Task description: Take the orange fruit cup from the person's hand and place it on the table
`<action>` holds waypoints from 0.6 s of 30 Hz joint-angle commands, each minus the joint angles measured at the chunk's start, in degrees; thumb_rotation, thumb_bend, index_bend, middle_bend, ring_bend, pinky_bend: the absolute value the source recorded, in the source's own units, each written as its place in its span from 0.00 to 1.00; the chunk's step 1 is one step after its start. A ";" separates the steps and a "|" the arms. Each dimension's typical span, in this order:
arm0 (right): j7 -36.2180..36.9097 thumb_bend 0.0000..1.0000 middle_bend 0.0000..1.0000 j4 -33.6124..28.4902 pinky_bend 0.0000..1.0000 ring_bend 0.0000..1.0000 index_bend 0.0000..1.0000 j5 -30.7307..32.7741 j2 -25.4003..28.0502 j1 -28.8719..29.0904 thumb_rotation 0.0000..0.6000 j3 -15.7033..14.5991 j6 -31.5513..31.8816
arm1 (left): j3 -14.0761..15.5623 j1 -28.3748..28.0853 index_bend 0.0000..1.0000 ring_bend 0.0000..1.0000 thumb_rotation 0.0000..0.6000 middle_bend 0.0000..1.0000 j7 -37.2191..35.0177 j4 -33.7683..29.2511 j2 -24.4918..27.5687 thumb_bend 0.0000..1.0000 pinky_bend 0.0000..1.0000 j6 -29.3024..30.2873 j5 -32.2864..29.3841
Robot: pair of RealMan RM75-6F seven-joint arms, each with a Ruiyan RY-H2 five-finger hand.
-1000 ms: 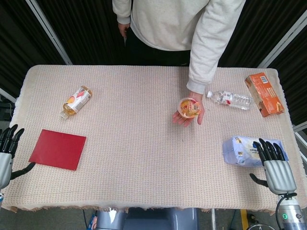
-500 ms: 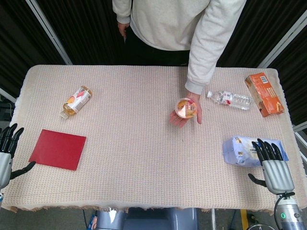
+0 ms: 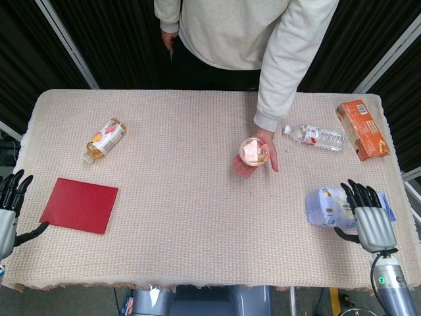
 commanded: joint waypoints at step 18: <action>-13.22 0.13 0.05 -0.15 0.00 0.00 0.11 34.25 -6.91 24.11 1.00 16.14 -18.31 | -0.05 -0.15 0.00 0.00 1.00 0.00 -1.97 -1.12 0.94 0.09 0.00 -1.51 -1.54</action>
